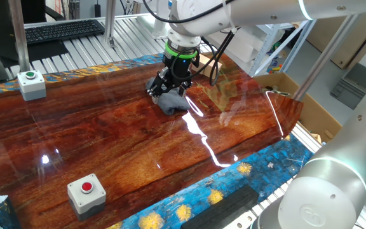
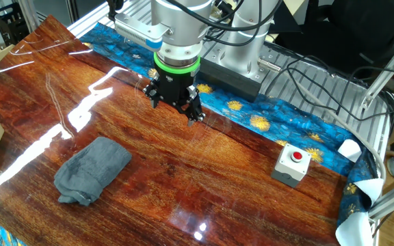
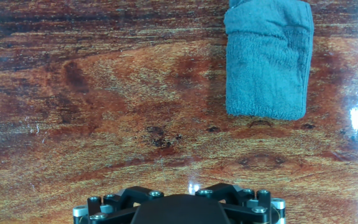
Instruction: Clean the table with a cloth
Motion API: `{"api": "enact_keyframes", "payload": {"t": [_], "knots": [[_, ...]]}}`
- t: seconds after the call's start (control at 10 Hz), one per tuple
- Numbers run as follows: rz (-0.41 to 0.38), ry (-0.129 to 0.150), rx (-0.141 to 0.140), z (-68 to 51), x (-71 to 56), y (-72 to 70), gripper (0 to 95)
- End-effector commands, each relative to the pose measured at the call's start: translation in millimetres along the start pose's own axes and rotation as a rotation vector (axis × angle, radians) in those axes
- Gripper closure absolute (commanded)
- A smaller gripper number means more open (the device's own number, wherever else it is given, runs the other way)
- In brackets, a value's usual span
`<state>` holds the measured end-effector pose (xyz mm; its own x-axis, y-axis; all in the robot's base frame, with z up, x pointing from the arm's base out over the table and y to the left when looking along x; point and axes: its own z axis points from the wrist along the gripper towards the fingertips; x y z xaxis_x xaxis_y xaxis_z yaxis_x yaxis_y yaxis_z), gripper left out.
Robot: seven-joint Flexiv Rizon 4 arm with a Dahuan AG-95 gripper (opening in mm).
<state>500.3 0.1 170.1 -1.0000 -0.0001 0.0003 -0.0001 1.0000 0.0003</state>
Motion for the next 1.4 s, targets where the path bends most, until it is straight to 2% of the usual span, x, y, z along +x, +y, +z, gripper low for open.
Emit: {"api": "enact_keyframes", "payload": {"t": [0.1, 0.2, 1.4], "knots": [[0.0, 0.0, 0.0, 0.1, 0.3, -0.1, 0.0], [0.033, 0.003, 0.036, 0.6, 0.1, -0.2, 95.0], [0.024, 0.004, 0.03, 6.7, -2.0, -5.7, 95.0]]}}
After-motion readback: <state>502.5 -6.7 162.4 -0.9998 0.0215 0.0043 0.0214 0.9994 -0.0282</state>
